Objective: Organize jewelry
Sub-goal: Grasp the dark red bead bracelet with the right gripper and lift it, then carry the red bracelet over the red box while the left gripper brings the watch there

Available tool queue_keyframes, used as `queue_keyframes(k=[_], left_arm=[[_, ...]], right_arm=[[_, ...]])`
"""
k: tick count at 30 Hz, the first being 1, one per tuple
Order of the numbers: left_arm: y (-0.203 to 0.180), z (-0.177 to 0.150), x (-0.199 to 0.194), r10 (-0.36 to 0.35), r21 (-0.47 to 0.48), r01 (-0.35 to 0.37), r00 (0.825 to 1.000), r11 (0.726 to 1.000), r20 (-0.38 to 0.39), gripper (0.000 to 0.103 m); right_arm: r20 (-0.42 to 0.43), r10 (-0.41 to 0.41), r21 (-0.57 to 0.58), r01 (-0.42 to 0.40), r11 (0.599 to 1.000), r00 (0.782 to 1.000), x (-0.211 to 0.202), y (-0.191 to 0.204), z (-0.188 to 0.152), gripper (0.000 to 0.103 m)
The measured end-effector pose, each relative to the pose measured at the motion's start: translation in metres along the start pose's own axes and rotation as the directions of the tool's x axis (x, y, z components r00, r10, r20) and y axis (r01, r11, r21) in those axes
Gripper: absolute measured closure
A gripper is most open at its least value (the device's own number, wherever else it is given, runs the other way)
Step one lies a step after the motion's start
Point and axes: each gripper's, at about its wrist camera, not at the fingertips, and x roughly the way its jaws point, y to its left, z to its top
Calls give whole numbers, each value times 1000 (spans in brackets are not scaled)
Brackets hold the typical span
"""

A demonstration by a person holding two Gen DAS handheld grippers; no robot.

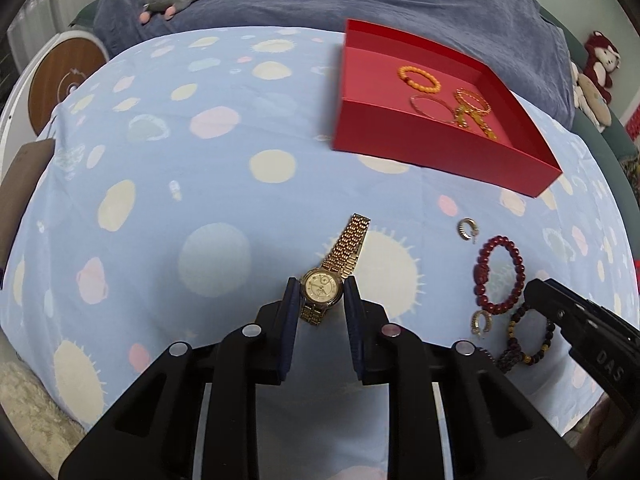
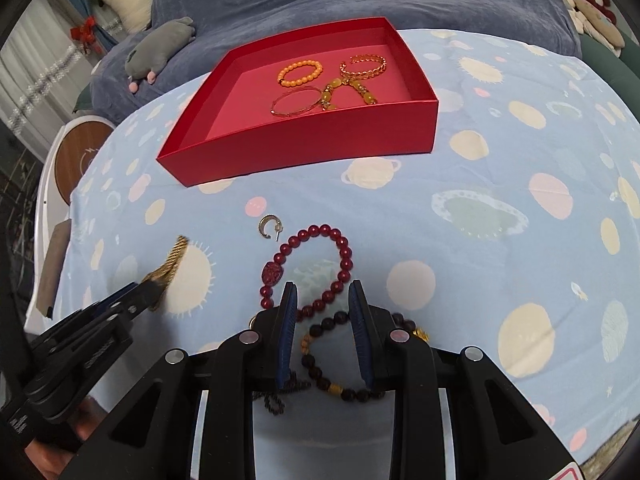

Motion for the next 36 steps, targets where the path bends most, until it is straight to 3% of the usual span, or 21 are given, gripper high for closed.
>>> queue_keyframes(k=[10,12,14,17,25,36], left_arm=[[16,-5,3,9,-51,-10,1000,999,-22,81],[17,-4,3,7,-54,-8,1000,999,-23,81],[17,-3,3,7,-57,-9,1000,998,-24,81],[17,-1,3,5,-60,-6,1000,998,-25,81],[19,5,2,2,-73,-4,1000,997,-24,81],[29,16,-1,10,-94,-11,1000,995,-15,81]], right_arm=[[-18,-65,-41,64,997,998,23,0,9,78],[-18,-68,-60,66,996,998,24,4,11,83],[-21,-72,-79,70,994,997,26,7,12,95],[-15,-66,-93,65,994,998,26,12,13,95],[27,-7,-108,10,994,1000,8,30,25,95],[90,94,-137,-82,987,991,-18,64,67,95]])
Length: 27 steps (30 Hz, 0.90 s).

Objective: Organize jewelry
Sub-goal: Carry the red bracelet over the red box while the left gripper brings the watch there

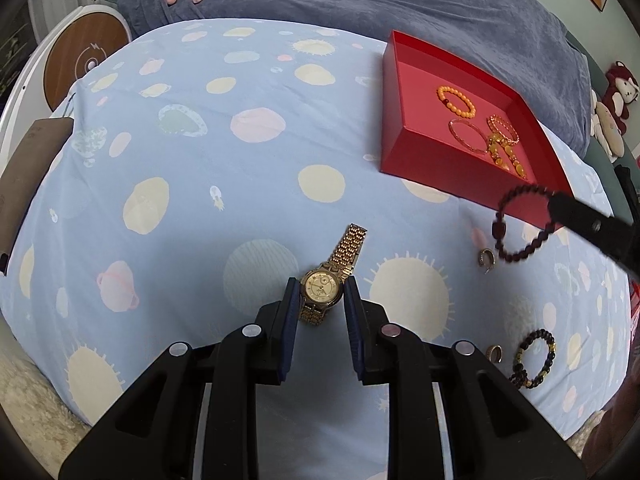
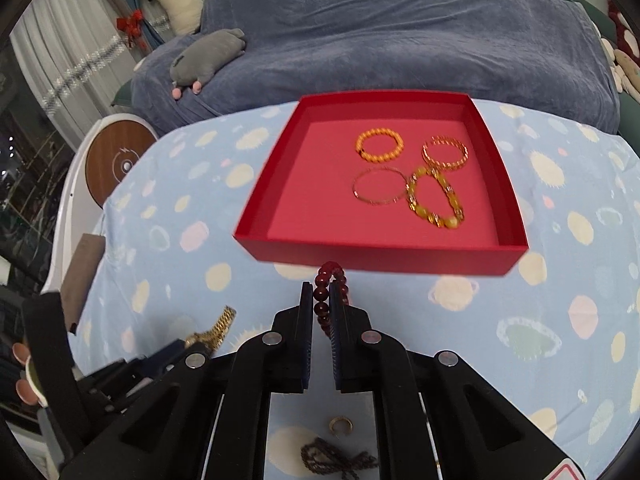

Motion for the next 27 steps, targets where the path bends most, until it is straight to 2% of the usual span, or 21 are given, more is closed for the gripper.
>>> queue_keyframes(k=[18,27], left_arm=[[9,23,-1,6,-24,-6,1000,1000,12,81],[-16,61,-14,-43,19,42,998,999,56,81]], right_arm=[[138,32,-5,-32,999,990,-23,0,84,95],[137,-12,19,10,1000,991,-11,-28,100,95]])
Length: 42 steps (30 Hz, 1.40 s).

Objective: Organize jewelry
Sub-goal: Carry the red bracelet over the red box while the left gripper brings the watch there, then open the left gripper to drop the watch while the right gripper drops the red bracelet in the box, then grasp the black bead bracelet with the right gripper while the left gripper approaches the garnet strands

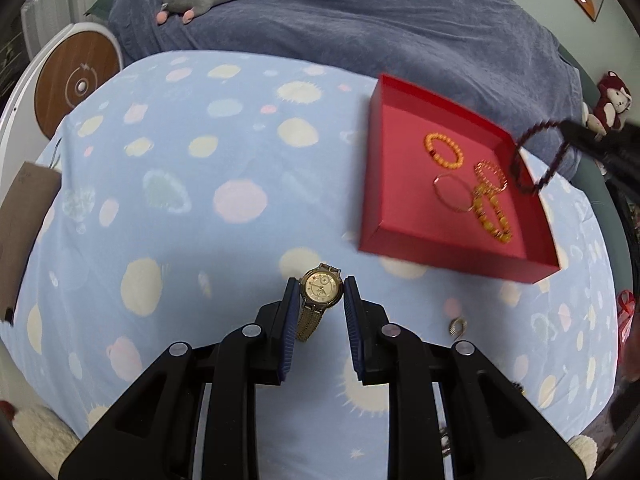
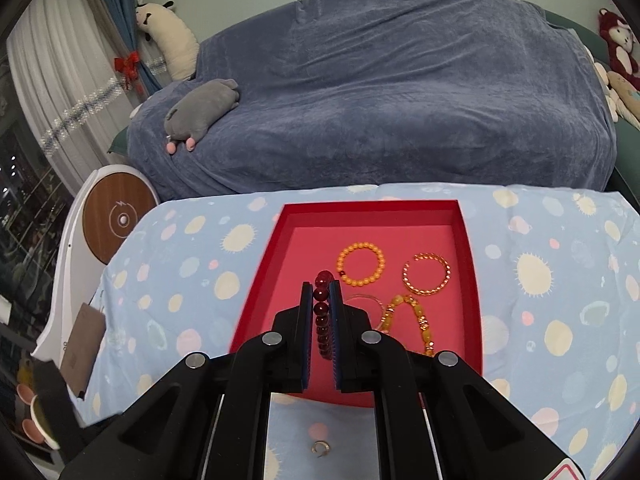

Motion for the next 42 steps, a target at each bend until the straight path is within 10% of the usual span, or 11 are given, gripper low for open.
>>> queue_keyframes(k=[17,22,27,42], left_arm=[[-105,93,0,-145,126,131,983,983,109,81],[-107,80,26,-112,110,107,993,988,37,74],[-93,62,30,-81,80,79,996,994,25,47],[-52,-10,11,-47,42,49,998,998,-46,46]], right_arm=[[-133,-89,90,101,991,987,46,-68,-41,95],[-124,-107,99,120,988,986,42,-73,-46,90],[-111,-109,107,121,987,988,33,-74,-50,88],[-104,-120,101,131,986,987,-22,-62,-97,77]])
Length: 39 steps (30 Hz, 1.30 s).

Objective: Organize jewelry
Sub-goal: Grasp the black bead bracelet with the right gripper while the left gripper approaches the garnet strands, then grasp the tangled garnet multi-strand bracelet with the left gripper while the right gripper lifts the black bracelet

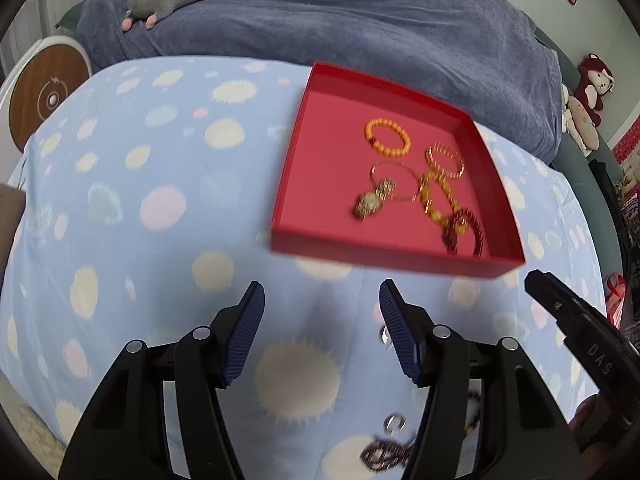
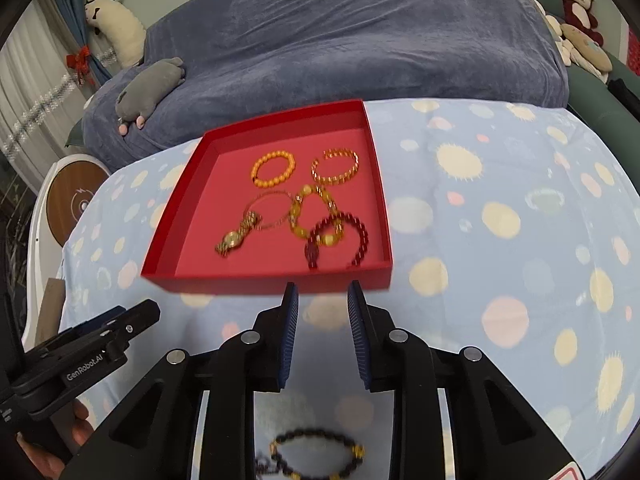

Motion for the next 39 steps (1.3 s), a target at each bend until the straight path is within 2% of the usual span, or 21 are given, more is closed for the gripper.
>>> queue_keyframes(k=[10,16,27,35,39], left_arm=[[8,-61,-9,10,13,-9,998,1000,-62,46],[6,-81,-13,14,28,-12,997,1000,-74,46],[4,-87,-20,27,43,-24,998,999,-65,46],[3,-91,-20,33,49,-30,997,998,-75,46],[-2,-96,-20,21,52,-17,996,999,-85,46]], right_arm=[[-91,-27,26,30,999,995,-13,-10,-74,77],[-129,-46,27,50,998,991,-10,-13,-103,77],[-150,-65,-1,66,998,987,5,-7,-110,77],[-152,-69,7,71,997,986,3,-11,-116,93],[-157,-58,24,63,998,986,-2,-17,-122,94]])
